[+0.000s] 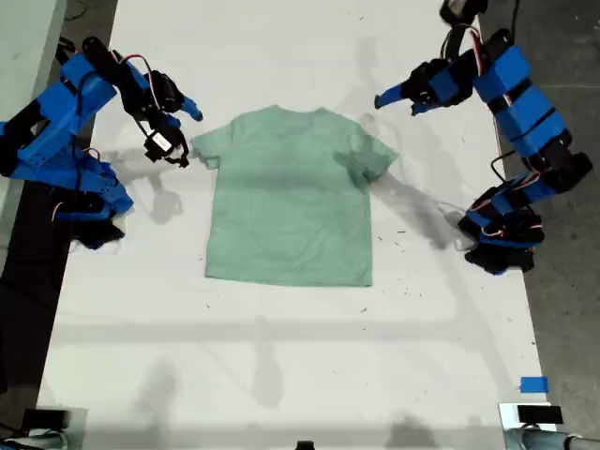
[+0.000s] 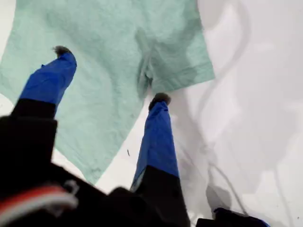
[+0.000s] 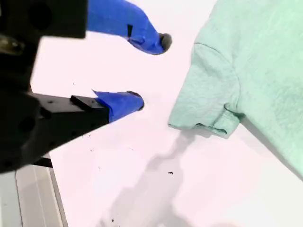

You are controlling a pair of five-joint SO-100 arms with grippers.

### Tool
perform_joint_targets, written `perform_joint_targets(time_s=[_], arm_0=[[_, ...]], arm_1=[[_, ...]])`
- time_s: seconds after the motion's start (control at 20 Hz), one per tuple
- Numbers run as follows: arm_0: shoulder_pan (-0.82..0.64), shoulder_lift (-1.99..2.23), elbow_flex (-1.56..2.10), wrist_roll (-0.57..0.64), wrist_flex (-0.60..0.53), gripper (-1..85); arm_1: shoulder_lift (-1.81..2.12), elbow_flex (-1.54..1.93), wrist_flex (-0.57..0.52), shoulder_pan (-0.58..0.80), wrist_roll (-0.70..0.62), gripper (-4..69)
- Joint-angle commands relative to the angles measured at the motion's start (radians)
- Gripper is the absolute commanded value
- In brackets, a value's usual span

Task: Fold t-shirt

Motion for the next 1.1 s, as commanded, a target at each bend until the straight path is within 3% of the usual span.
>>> perform_joint_targets(time_s=[0.0, 0.3, 0.65, 0.85, 0.9, 0.95, 1.05], arm_0=[[-0.012, 0.017, -0.052, 0.011, 0.006, 20.9], [-0.015, 0.006, -0.034, 0.018, -0.009, 20.8], [-0.015, -0.008, -0.025, 0.018, -0.021, 20.6], [-0.015, -0.014, -0.015, 0.023, -0.023, 20.4], [-0.015, -0.014, -0.012, 0.023, -0.023, 20.4], [-0.015, -0.014, -0.011, 0.026, -0.026, 20.4], [-0.015, -0.015, -0.006, 0.028, -0.026, 20.2]], arm_1=[[0.006, 0.114, -0.101, 0.044, -0.098, 36.2], [-0.026, 0.511, -0.453, 0.089, -0.190, 35.0], [-0.255, 0.568, -0.661, 0.091, -0.222, 34.2], [-0.393, 0.492, -0.686, 0.100, -0.222, 24.5], [-0.423, 0.471, -0.692, 0.101, -0.230, 19.9], [-0.448, 0.446, -0.684, 0.101, -0.224, 8.0], [-0.454, 0.413, -0.666, 0.095, -0.218, -0.1]])
